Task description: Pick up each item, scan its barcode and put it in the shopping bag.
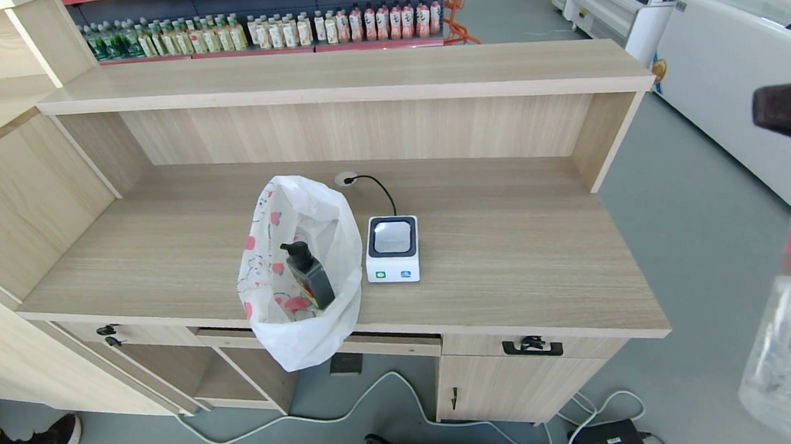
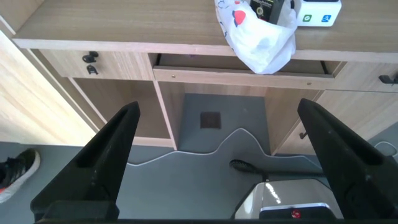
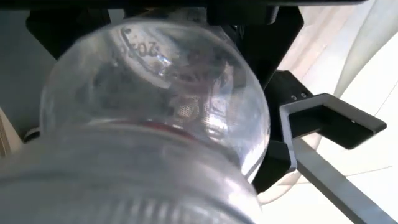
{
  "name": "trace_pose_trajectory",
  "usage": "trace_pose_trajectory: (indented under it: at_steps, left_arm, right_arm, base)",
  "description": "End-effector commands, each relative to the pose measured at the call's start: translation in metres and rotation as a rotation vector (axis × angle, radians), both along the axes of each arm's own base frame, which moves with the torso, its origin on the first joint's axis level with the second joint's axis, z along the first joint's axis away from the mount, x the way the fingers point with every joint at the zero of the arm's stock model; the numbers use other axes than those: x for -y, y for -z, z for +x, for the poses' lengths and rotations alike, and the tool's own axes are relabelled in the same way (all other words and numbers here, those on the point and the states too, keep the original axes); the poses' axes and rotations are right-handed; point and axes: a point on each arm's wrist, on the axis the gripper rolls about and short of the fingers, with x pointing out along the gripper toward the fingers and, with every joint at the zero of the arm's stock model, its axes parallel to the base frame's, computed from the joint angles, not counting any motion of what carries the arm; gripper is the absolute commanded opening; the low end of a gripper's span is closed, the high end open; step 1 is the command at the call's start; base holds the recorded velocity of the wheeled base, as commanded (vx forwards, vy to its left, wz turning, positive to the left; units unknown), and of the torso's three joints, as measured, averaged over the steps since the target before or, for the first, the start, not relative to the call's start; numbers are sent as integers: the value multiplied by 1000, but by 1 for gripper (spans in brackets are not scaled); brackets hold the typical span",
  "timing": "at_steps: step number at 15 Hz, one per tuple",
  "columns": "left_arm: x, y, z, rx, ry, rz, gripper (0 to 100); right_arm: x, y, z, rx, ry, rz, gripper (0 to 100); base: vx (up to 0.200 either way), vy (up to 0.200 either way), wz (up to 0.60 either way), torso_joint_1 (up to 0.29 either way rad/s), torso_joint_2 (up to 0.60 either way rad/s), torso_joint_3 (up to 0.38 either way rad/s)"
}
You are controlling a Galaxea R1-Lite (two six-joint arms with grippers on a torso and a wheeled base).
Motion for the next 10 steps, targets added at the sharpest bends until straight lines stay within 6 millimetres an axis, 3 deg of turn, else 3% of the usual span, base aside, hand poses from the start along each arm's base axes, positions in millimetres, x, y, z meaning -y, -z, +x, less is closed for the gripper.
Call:
trace_pose_trajectory:
  at_steps: [1, 10]
  left_arm:
    - [0, 0, 0, -1, 0, 0, 100]
    - [0, 0, 0, -1, 0, 0, 100]
  right_arm:
    - [0, 1, -7, 3, -16, 2, 0]
    - [1, 3, -14, 3, -73, -16, 0]
  base:
    - [0, 0, 0, 0, 0, 0]
    - [0, 0, 0, 0, 0, 0]
